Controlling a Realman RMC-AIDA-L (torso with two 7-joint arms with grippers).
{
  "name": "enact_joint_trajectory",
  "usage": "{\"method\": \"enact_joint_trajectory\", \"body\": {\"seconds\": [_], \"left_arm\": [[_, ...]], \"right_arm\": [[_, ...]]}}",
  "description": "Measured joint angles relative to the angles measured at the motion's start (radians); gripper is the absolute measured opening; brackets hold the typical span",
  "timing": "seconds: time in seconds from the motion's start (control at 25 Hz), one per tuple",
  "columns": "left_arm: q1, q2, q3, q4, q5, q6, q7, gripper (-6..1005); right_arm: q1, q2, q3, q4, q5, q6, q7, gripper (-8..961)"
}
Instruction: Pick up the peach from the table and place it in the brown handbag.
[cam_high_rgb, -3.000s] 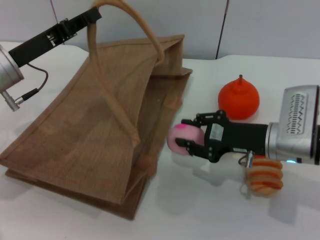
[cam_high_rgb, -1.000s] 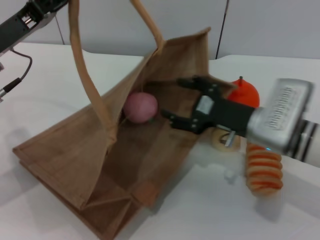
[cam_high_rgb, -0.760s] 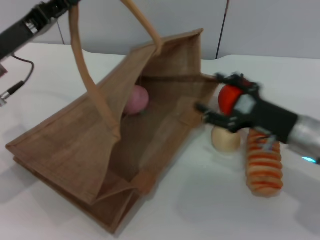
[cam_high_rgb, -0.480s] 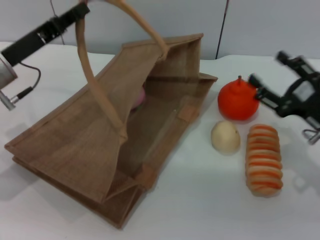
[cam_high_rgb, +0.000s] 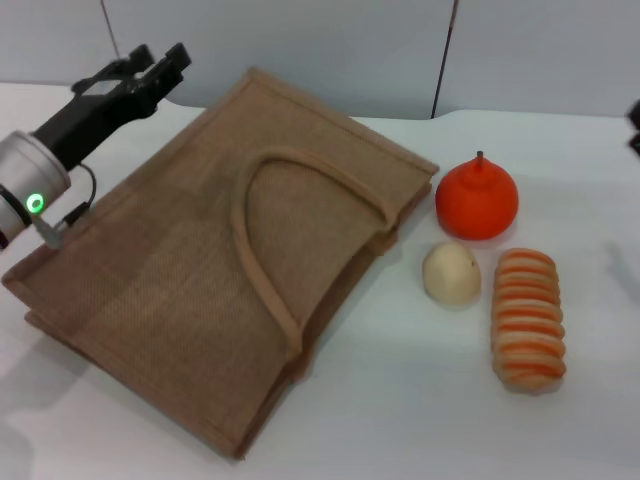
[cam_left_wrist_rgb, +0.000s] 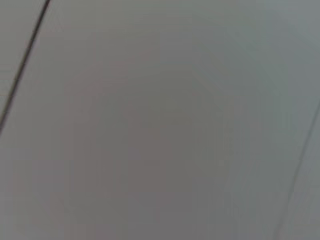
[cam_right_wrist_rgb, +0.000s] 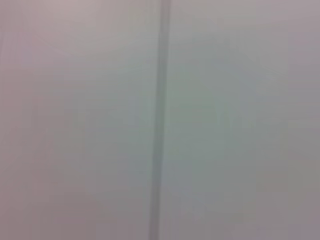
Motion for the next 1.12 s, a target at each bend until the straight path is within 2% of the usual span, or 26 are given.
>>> {"method": "enact_joint_trajectory", "body": {"seconds": [0.16, 0.28, 0.48, 0.6, 1.12], "left_arm": [[0.007, -0.002, -0.057, -0.109, -0.102, 0.024, 0.204, 611], [0.018, -0.006, -0.095, -0.17, -0.183, 0.022, 0.38, 652], [0.022, -0.007, -0.128, -0.26, -0.31, 0.01, 0.593, 677], [0.022, -0.007, -0.13, -0.28, -0.354, 0.013, 0.624, 674], [0.03, -0.006, -0.131, -0.282, -0.373, -0.001, 0.617, 665]], "right_arm": [[0.001, 0.003, 0.118, -0.017, 0.0, -0.057, 0.005, 840], [0.005, 0.003, 0.205, -0.048, 0.0, -0.098, 0.005, 839], [0.007, 0.003, 0.262, -0.056, -0.001, -0.129, 0.006, 837], [0.01, 0.003, 0.275, -0.057, -0.002, -0.149, 0.006, 834], [0.011, 0.001, 0.283, -0.063, -0.002, -0.167, 0.007, 834]]}}
